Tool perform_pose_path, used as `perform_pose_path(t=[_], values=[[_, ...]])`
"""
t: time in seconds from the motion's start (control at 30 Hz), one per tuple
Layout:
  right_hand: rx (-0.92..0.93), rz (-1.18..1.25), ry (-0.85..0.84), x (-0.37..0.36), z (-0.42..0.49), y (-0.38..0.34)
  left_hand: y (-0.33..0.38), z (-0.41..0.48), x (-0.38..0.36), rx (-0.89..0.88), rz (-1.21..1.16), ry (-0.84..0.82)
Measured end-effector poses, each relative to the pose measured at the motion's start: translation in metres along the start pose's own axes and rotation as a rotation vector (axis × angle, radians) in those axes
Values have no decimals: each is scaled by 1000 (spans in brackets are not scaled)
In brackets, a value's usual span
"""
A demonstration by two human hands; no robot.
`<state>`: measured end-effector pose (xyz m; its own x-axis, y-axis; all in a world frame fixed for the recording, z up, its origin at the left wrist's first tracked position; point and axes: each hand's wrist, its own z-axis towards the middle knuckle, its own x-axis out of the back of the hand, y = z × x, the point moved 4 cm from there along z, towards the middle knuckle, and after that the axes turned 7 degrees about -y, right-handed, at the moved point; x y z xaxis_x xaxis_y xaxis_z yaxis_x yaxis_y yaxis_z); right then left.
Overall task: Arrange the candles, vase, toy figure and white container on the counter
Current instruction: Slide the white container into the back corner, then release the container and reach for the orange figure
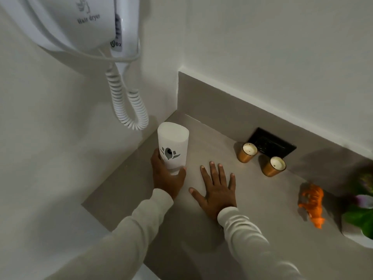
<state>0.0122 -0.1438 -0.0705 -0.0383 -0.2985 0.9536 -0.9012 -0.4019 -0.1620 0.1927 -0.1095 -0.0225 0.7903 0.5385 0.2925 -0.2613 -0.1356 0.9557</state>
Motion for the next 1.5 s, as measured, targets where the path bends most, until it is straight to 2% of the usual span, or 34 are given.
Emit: perform_pose_path(t=[0.13,0.3,0.63,0.8,1.0,1.2,1.33,1.4,1.5], values=[[37,-6,-9,9,29,-1,-6,6,1,56,59,58],[53,-9,8,15,55,2,3,60,-17,93,78,73],[47,-7,-23,12,65,6,18,152,-57,155,87,265],[67,43,50,13,63,3,6,166,-68,168,62,342],[96,59,88,10,67,5,9,180,-75,147,159,353],[82,163,61,22,54,6,11,145,-68,176,254,209],[-21,422,265,24,13,30,8,94,-80,126,84,-4],[-131,523,391,18,-13,48,11,73,-101,93,13,-206],[-357,646,660,9,-49,77,16,47,-136,22,40,-501]])
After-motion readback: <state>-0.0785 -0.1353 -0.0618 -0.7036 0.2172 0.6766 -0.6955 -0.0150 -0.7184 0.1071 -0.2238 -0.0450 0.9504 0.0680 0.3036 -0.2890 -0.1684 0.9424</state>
